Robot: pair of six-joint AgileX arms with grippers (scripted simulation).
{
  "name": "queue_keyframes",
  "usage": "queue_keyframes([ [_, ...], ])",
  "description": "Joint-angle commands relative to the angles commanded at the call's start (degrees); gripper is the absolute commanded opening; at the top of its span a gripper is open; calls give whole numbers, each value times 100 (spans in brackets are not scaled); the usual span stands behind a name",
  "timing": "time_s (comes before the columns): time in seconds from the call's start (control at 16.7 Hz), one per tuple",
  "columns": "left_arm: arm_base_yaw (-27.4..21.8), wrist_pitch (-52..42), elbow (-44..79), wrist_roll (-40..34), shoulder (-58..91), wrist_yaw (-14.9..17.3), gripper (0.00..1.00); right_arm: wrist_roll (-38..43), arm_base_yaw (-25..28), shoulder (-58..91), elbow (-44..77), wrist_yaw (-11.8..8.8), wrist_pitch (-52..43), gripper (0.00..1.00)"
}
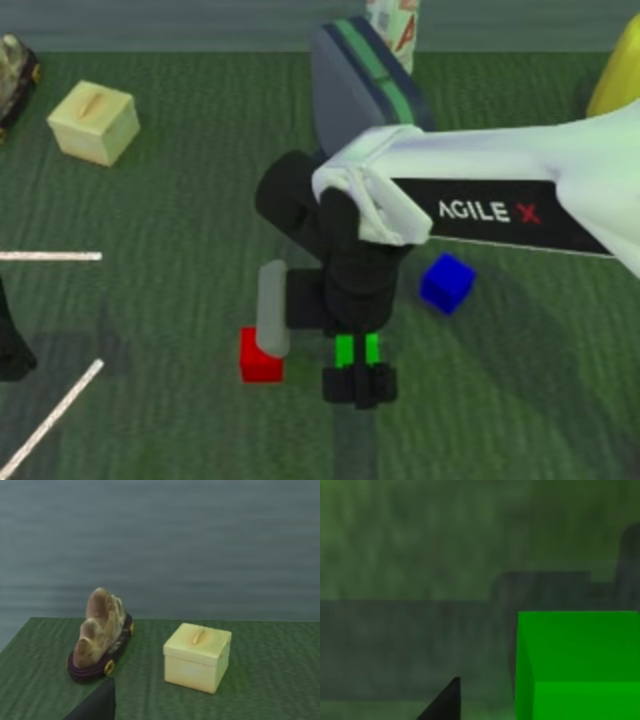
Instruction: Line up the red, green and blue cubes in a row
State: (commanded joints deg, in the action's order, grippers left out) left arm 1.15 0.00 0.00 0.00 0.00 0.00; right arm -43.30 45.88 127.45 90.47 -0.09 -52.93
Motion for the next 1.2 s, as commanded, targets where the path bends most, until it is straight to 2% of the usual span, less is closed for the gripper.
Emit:
queue_keyframes([
  [0.48, 0, 0, 0, 0, 0, 0, 100, -2, -6, -10, 18, 1, -21, 100],
  [0.96, 0, 0, 0, 0, 0, 0, 100, -21, 39, -429, 870, -4, -1312, 100],
  [1.2, 0, 0, 0, 0, 0, 0, 100, -18, 13, -437, 901, -4, -1355, 100],
])
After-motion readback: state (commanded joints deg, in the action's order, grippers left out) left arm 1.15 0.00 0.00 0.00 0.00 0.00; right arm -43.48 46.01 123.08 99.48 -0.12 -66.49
